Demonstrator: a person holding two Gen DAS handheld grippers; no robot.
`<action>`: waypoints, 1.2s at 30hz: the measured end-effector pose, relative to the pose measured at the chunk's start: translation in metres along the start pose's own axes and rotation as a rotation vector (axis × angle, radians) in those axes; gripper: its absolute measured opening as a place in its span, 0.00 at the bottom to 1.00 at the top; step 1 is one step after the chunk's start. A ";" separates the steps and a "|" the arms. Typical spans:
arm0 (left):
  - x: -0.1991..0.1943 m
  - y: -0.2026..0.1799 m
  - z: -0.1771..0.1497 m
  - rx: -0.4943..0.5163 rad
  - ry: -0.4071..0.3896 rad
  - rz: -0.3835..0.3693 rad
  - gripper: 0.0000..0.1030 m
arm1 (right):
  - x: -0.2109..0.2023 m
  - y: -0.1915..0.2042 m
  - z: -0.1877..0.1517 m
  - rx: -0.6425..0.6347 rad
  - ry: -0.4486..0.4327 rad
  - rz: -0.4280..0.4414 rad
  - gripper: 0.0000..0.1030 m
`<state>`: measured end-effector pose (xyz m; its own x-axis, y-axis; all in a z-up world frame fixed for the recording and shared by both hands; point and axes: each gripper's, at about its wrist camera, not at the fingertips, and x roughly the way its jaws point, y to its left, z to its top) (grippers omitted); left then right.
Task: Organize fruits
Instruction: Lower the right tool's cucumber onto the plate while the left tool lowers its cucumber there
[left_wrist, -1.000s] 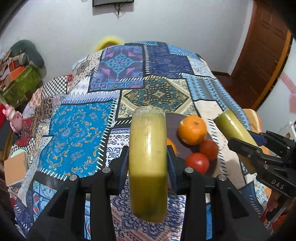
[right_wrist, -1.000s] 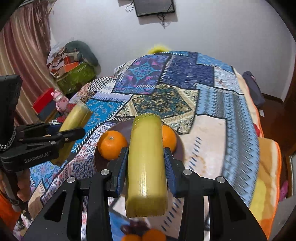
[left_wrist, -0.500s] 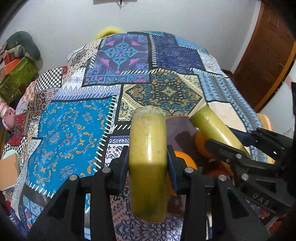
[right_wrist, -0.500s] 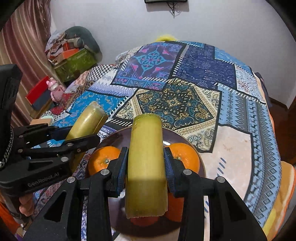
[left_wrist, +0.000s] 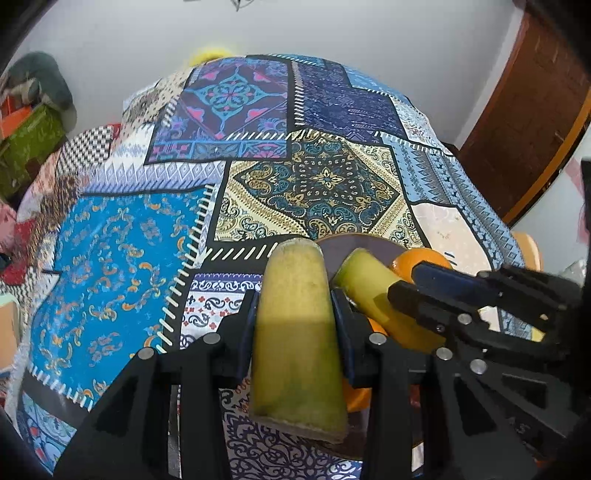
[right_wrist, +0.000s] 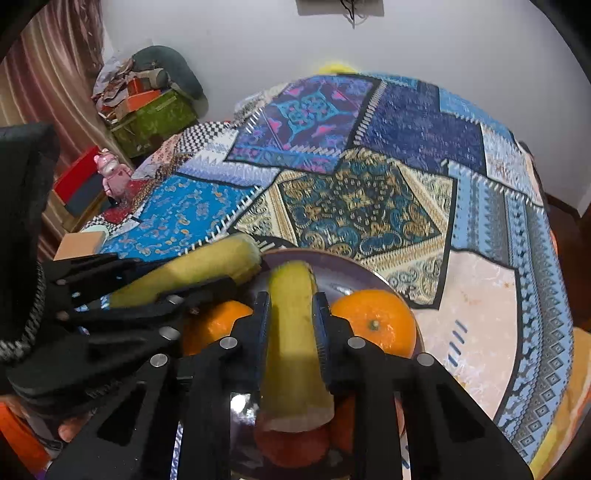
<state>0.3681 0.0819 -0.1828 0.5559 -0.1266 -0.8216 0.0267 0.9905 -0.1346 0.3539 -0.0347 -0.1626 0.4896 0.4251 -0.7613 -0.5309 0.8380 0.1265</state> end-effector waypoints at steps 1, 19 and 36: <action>0.000 0.001 0.000 -0.004 0.002 -0.002 0.37 | -0.001 0.001 0.001 -0.007 -0.002 -0.003 0.20; 0.005 0.027 -0.003 -0.065 0.046 -0.031 0.37 | -0.006 -0.003 -0.012 0.000 0.002 0.012 0.20; -0.030 0.012 -0.004 -0.051 0.000 -0.044 0.37 | -0.030 -0.017 -0.024 0.007 -0.033 -0.024 0.20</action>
<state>0.3485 0.0978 -0.1619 0.5550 -0.1696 -0.8144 0.0089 0.9802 -0.1981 0.3314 -0.0699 -0.1575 0.5251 0.4156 -0.7426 -0.5138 0.8505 0.1126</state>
